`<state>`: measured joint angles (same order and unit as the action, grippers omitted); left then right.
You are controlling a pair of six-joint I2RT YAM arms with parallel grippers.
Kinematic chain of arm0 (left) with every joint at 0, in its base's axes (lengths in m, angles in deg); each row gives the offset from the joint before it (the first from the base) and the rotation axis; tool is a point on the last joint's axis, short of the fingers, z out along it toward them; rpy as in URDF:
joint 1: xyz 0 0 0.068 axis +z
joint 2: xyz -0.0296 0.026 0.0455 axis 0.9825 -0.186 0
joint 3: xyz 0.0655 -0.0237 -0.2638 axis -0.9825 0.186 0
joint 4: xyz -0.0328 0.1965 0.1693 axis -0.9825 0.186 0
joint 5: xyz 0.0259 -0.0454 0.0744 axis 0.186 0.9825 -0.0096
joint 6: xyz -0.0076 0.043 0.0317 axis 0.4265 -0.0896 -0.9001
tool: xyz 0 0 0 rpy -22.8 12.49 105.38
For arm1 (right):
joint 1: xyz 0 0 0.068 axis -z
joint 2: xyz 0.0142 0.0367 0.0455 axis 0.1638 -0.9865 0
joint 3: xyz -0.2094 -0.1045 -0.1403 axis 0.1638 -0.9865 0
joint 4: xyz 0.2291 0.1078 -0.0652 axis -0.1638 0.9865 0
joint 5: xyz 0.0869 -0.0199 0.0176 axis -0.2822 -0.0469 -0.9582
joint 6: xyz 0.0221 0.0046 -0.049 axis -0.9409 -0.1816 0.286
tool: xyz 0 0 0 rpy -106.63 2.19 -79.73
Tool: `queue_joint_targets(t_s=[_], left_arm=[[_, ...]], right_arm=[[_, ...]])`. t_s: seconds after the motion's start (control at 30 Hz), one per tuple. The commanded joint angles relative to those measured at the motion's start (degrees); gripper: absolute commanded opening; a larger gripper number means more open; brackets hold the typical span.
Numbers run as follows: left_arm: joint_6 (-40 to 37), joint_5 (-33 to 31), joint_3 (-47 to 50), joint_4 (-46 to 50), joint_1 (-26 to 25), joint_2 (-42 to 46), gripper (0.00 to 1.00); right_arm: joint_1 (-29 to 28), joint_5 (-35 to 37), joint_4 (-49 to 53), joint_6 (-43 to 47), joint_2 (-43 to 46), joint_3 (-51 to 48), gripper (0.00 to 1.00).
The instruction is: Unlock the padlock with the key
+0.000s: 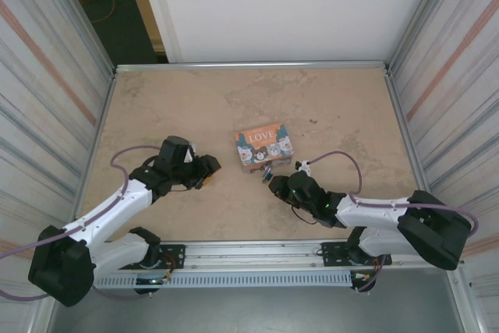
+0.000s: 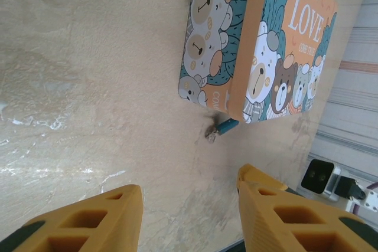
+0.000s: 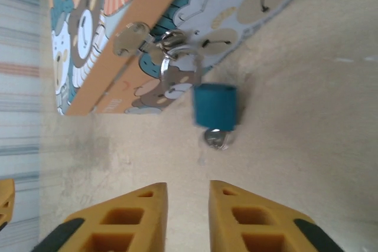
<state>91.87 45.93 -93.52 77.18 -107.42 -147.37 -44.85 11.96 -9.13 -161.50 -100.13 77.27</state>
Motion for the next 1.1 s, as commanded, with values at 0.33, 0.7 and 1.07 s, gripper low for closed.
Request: queue_joint_targets(t_s=[0.33,0.7,1.07], left_arm=[[-7.9,3.7,-7.7,2.3,2.1,-4.2,0.51],[-11.9,8.1,-13.1,-0.4,2.1,-13.4,0.51],[-16.3,12.0,-19.8,-0.7,2.1,-24.4,0.51]], right_arm=[[10.2,-9.5,18.0,15.1,20.4,1.6,0.5],[17.9,-19.4,11.3,20.4,23.1,-0.2,0.85],[17.2,-18.8,0.9,26.5,14.0,-0.6,0.91]])
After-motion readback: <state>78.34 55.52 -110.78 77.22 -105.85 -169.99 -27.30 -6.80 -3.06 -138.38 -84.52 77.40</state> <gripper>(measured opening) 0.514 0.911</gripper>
